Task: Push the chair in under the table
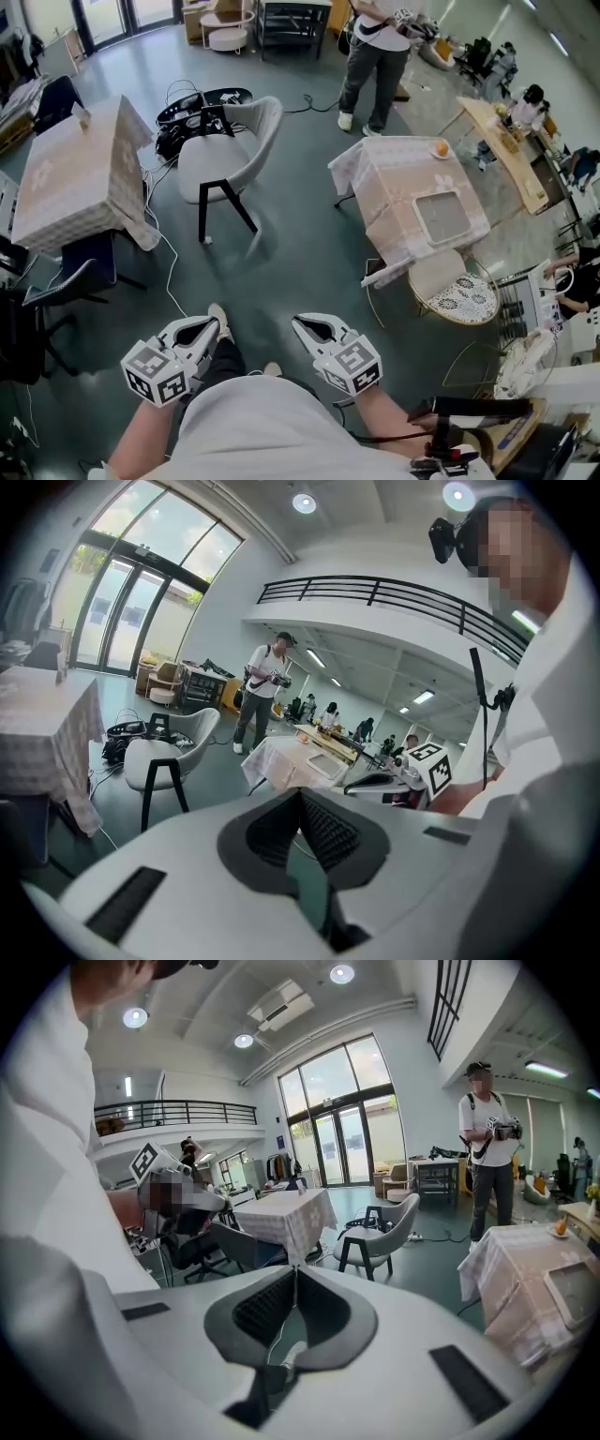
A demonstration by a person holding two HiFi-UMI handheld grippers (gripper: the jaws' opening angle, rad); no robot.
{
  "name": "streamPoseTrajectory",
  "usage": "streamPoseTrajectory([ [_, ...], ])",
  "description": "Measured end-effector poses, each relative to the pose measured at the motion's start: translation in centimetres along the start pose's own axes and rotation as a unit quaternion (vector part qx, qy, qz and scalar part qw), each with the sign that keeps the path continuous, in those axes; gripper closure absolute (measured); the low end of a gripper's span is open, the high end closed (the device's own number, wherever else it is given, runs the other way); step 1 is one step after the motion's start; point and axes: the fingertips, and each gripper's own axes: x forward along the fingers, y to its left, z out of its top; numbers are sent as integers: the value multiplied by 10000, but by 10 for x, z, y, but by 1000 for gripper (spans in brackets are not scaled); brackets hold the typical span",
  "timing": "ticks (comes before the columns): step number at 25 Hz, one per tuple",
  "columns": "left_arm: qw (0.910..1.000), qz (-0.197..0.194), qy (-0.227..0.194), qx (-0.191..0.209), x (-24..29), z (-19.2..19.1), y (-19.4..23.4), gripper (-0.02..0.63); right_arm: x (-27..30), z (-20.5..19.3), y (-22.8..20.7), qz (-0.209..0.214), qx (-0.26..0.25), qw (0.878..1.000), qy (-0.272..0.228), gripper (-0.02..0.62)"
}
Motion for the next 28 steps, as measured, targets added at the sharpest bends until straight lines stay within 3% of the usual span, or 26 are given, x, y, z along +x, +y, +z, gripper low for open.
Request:
streamPoseTrajectory([
  [5, 9990, -424, 17, 101, 25, 38, 53, 594, 55, 31, -31, -196, -70, 9995, 222, 570],
  [10, 9966, -719, -108, 388, 29, 91, 116, 592, 130, 80, -65, -402, -105, 9984, 392, 483],
  [14, 9960, -647, -117, 606, 23, 116, 173, 592, 186, 110, -97, -636, -10, 9975, 310, 463],
  [17, 9970, -594, -276, 409, 21, 138, 200, 591, 220, 123, -126, -723, 49, 9962, 475, 457],
  [24, 9991, -190, -359, 105, 49, 172, 273, 591, 294, 143, -261, -1020, 544, 9902, 787, 420],
  [28, 9991, 125, -400, -107, 75, 204, 307, 591, 343, 164, -353, -970, 787, 9880, 905, 377],
])
